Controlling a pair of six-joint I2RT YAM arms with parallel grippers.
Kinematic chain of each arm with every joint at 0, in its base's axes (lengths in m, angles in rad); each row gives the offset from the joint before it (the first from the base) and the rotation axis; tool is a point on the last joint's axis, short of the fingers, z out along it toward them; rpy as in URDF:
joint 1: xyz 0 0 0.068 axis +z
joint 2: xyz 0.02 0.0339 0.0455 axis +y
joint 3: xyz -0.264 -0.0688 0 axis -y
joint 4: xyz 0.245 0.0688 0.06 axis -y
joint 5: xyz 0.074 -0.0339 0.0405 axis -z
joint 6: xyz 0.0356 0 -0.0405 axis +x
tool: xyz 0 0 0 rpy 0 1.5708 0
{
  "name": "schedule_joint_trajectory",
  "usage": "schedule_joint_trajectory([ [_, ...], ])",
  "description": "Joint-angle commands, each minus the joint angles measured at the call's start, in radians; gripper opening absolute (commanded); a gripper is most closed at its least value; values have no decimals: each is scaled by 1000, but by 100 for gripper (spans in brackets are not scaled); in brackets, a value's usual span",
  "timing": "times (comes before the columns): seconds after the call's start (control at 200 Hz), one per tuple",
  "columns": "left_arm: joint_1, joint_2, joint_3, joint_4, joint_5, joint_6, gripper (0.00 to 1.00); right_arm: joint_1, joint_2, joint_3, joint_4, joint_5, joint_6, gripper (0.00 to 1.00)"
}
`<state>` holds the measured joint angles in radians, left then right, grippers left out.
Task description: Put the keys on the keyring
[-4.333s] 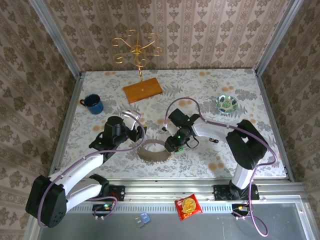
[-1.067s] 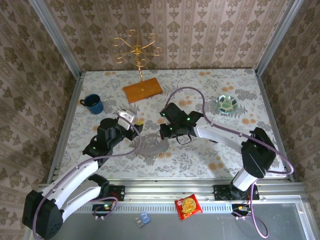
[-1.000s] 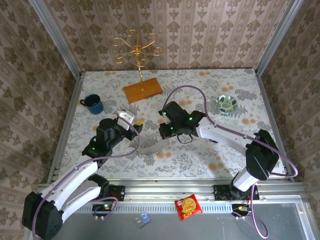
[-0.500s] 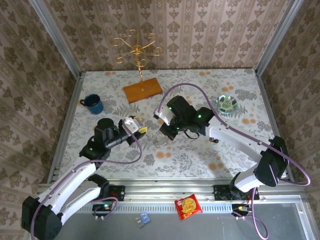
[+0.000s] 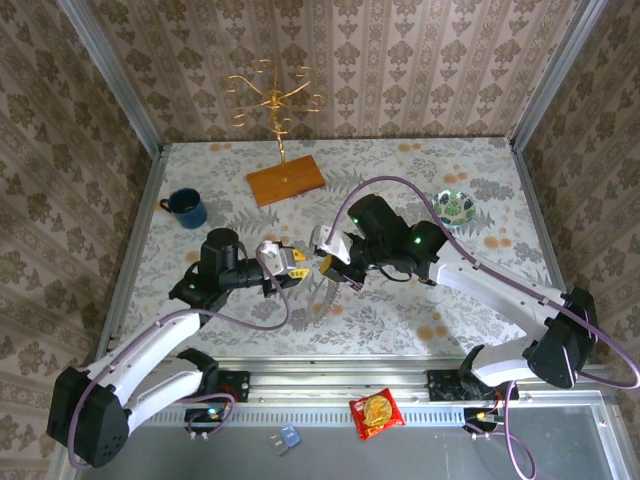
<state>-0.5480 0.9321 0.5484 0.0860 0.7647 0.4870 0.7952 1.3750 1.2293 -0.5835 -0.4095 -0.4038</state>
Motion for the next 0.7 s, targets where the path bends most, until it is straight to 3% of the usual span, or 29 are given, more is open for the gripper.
schedule_joint_trajectory([
  [0.0,-15,20,13,59,84,52,35,-5,-25,-7,18,-66,-69,0],
  [0.095,-31,38,14,69,96,69,40,-5,-24,-7,16,-83,-76,0],
  [0.265,-47,84,31,66,150,89,41,-6,-21,-7,15,-95,-83,0],
  [0.56,-63,112,39,89,161,99,32,-3,-14,-2,-11,-104,-106,0],
  [0.695,-63,117,44,105,183,79,23,2,-11,2,-26,-107,-121,0],
])
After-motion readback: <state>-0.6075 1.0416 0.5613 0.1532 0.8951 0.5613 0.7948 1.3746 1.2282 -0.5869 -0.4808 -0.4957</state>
